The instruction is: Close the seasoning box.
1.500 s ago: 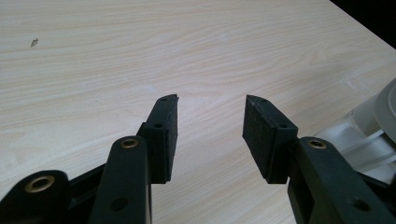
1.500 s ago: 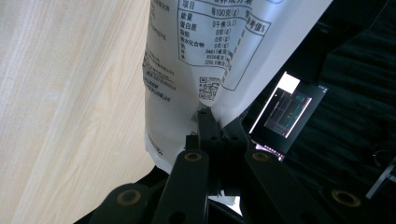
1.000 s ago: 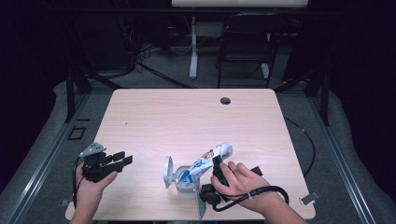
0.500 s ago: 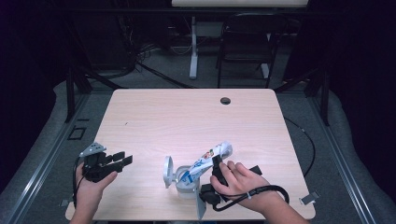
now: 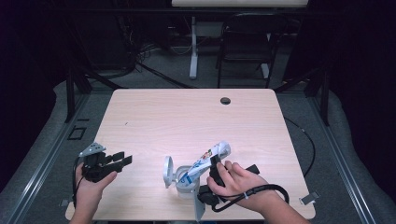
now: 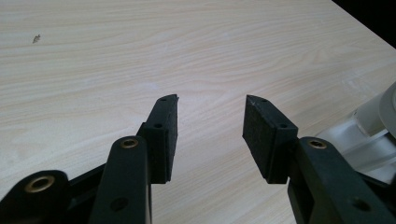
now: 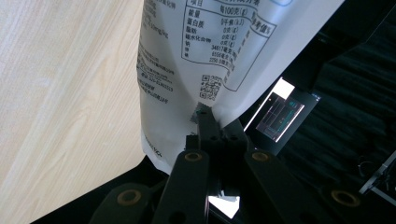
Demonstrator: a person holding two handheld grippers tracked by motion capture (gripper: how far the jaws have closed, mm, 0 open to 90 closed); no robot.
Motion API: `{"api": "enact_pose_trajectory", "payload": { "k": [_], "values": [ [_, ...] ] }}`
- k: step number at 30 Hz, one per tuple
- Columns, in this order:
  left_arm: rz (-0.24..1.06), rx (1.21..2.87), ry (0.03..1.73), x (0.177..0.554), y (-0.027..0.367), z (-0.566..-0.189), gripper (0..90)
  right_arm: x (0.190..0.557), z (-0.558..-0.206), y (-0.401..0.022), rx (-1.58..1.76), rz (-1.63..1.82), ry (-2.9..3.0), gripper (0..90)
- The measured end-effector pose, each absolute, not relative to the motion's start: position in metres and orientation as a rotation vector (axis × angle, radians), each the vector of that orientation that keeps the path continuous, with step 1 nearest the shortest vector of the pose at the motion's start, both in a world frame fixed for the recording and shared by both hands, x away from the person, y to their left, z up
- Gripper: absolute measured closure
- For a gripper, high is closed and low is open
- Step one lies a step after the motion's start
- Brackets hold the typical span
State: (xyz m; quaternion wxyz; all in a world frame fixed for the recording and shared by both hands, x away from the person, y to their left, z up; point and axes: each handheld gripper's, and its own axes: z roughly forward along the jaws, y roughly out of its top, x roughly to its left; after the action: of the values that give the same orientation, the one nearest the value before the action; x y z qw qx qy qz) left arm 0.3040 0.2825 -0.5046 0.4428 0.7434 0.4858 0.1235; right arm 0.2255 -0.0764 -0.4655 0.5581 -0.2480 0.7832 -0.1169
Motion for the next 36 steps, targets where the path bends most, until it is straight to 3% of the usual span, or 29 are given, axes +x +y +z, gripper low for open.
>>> {"api": "enact_pose_trajectory", "payload": {
  "k": [36],
  "values": [
    [0.309,1.844,1.201,0.3035,0.2821,-0.5041,55.4,0.2253,-0.4568,-0.0703,-0.644,-0.367,1.819,90.0]
  ]
}}
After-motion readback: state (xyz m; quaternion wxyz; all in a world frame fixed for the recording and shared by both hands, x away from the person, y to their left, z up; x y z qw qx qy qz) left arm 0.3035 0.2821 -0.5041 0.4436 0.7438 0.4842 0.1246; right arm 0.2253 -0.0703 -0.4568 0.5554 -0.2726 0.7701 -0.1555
